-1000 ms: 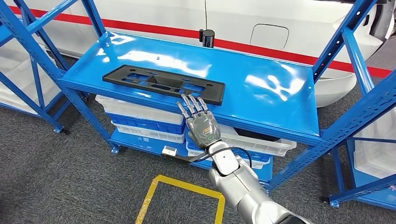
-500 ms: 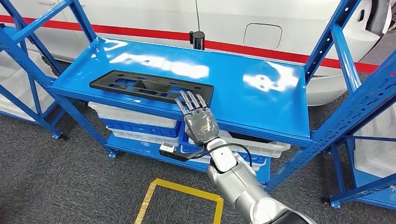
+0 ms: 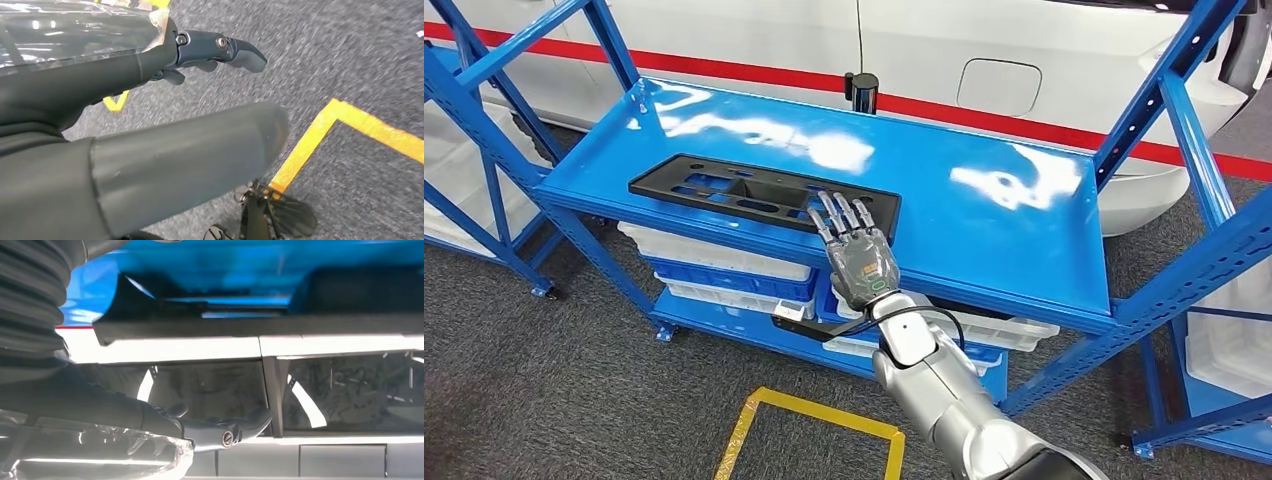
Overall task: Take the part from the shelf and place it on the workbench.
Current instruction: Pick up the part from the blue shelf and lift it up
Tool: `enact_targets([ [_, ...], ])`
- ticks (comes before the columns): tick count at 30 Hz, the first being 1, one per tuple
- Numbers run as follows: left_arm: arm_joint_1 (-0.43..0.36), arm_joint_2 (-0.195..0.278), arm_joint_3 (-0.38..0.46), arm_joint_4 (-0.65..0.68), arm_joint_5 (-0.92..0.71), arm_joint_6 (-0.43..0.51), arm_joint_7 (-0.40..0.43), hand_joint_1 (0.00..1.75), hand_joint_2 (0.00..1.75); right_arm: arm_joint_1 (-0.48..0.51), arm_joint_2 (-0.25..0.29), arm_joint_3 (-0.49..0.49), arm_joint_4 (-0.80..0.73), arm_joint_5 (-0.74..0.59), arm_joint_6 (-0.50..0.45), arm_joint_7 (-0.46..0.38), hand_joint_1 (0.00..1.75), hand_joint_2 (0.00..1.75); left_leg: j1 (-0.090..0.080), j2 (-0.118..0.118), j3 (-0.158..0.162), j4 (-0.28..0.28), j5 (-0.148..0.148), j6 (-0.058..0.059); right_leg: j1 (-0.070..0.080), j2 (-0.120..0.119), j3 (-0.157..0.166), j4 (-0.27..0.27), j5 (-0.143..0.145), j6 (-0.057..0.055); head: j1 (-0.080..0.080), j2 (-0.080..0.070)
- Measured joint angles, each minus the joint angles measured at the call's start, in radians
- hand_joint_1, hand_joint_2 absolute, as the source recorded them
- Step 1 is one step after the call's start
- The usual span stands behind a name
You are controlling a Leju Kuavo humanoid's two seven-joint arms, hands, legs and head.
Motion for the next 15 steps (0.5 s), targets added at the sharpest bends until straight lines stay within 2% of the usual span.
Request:
enact_targets([
  [1, 0.001, -0.001, 0.0, 0.0, -0.002, 0.0, 0.001, 0.0, 0.0, 0.0, -0.002, -0.001, 0.003, 0.0, 0.0, 0.002, 0.0, 1.75, 0.001, -0.002, 0.003, 0.001, -0.004, -0.003, -0.002, 0.0, 0.007, -0.031, 0.023, 0.011, 0.001, 0.0],
  [2, 0.001, -0.002, 0.0, 0.0, -0.004, -0.001, 0.001, 0.0, 0.0, 0.0, -0.004, -0.001, 0.004, 0.0, 0.0, 0.003, 0.0, 1.75, 0.002, -0.003, 0.008, 0.004, -0.009, -0.007, -0.006, -0.002, 0.033, -0.097, 0.057, 0.022, 0.002, 0.0],
  [3, 0.001, -0.002, 0.0, 0.0, -0.005, -0.001, 0.001, 0.0, 0.0, 0.0, -0.005, -0.002, 0.005, 0.0, 0.0, 0.004, 0.0, 1.75, 0.002, -0.004, 0.011, 0.008, -0.016, -0.013, -0.008, -0.004, 0.065, -0.171, 0.09, 0.029, 0.003, 0.0],
  [4, 0.001, -0.003, 0.0, 0.0, -0.007, -0.002, 0.002, 0.0, 0.0, 0.0, -0.006, -0.003, 0.006, 0.0, 0.0, 0.005, 0.0, 1.75, 0.0, -0.005, 0.013, 0.013, -0.024, -0.019, -0.009, -0.006, 0.094, -0.232, 0.116, 0.03, 0.004, 0.0],
  [5, 0.001, -0.002, 0.0, 0.0, -0.008, -0.003, 0.002, 0.0, 0.0, 0.0, -0.007, -0.004, 0.007, 0.0, 0.0, 0.006, 0.0, 1.75, -0.001, -0.005, 0.015, 0.017, -0.031, -0.025, -0.01, -0.008, 0.112, -0.269, 0.129, 0.025, 0.004, 0.0],
  [6, 0.001, -0.002, 0.0, 0.0, -0.008, -0.003, 0.002, 0.0, 0.0, 0.0, -0.009, -0.004, 0.008, 0.0, 0.0, 0.007, 0.0, 1.75, -0.002, -0.005, 0.015, 0.02, -0.036, -0.031, -0.007, -0.008, 0.119, -0.28, 0.132, 0.017, 0.003, 0.0],
  [9, 0.0, -0.002, 0.0, 0.0, -0.01, -0.004, 0.002, 0.0, 0.0, 0.0, -0.011, -0.005, 0.008, 0.0, 0.0, 0.011, 0.0, 1.75, 0.006, -0.002, 0.016, 0.028, -0.05, -0.047, -0.009, -0.004, 0.127, -0.282, 0.13, -0.009, 0.0, 0.0],
  [10, 0.0, -0.001, 0.0, 0.0, -0.01, -0.004, 0.001, 0.0, 0.0, 0.0, -0.011, -0.005, 0.008, 0.0, 0.0, 0.011, 0.0, 1.75, 0.008, -0.001, 0.006, 0.053, -0.065, -0.052, -0.012, -0.003, 0.132, -0.284, 0.129, -0.017, -0.002, 0.0],
  [11, -0.001, -0.001, 0.0, 0.0, -0.01, -0.004, 0.001, 0.0, 0.0, 0.0, -0.011, -0.005, 0.008, 0.0, 0.0, 0.011, 0.0, 1.75, 0.01, 0.0, -0.015, 0.098, -0.088, -0.056, -0.014, -0.003, 0.136, -0.286, 0.128, -0.024, -0.004, 0.0],
  [13, 0.0, -0.001, 0.0, 0.0, -0.011, -0.004, 0.001, 0.0, 0.0, 0.0, -0.011, -0.005, 0.009, 0.0, 0.0, 0.011, 0.0, 1.75, 0.011, 0.0, -0.088, 0.232, -0.142, -0.062, -0.01, -0.002, 0.141, -0.285, 0.122, -0.034, -0.008, 0.0],
  [14, 0.001, -0.001, 0.0, 0.0, -0.012, -0.004, 0.001, 0.0, 0.0, 0.0, -0.011, -0.005, 0.01, 0.001, -0.001, 0.012, 0.0, 1.75, 0.011, 0.0, -0.122, 0.283, -0.154, -0.064, -0.007, -0.002, 0.143, -0.285, 0.12, -0.036, -0.008, 0.0],
  [15, 0.001, -0.001, 0.0, 0.0, -0.012, -0.005, 0.001, 0.0, 0.0, 0.0, -0.011, -0.005, 0.01, 0.001, -0.001, 0.012, 0.0, 1.75, 0.011, 0.0, -0.144, 0.308, -0.151, -0.063, -0.005, -0.001, 0.145, -0.285, 0.118, -0.038, -0.008, 0.0],
])
